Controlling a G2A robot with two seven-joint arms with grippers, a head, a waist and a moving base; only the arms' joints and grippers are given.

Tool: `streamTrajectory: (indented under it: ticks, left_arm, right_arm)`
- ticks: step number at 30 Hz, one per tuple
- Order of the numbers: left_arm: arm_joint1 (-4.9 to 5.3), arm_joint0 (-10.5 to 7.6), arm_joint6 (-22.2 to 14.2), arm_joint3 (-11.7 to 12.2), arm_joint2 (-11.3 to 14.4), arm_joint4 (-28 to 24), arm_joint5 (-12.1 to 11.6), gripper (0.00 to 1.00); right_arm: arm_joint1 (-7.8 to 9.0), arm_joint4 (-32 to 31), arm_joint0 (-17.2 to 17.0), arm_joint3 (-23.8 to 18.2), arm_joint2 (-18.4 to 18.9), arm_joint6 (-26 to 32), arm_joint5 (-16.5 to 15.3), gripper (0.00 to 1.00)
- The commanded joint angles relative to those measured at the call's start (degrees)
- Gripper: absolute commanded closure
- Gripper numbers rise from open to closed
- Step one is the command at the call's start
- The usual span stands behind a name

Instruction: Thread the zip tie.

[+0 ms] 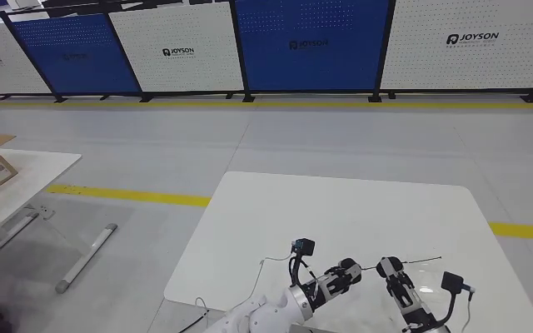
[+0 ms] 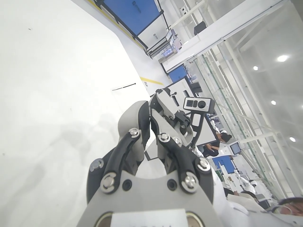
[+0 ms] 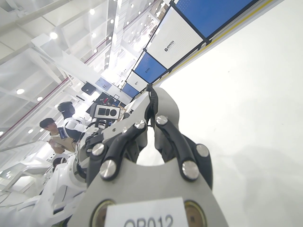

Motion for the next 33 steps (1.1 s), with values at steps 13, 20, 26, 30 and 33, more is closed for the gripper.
streamTrajectory:
  ticks: [13, 20, 26, 30, 33]
  left_arm:
    - [-0.30, -0.21, 0.59, -0.11, 1.07, 2.43, 2.18, 0.79]
    - [-0.63, -0.97, 0.46, 0.64, 1.60, 1.89, 2.40, 0.82]
    - [-0.78, -1.16, 0.65, 0.83, 1.72, 1.89, 2.46, 0.95]
    - [-0.84, -1.19, 0.70, 0.84, 1.73, 2.02, 2.54, 1.00]
    - [-0.88, -1.18, 0.80, 0.82, 1.71, 2.08, 2.60, 1.00]
  right_arm:
    - [-0.04, -1.25, -0.13, 0.19, -0.12, -0.54, 0.00, 1.00]
    - [-0.03, -1.48, -0.21, 0.00, -0.24, -0.33, 0.00, 1.00]
    - [0.06, -1.02, -0.26, -0.11, -0.01, -0.08, 0.00, 1.00]
    - [0.12, -0.87, -0.20, -0.10, 0.08, -0.10, 0.00, 1.00]
    - [0.15, -0.80, -0.16, -0.13, 0.07, -0.15, 0.00, 1.00]
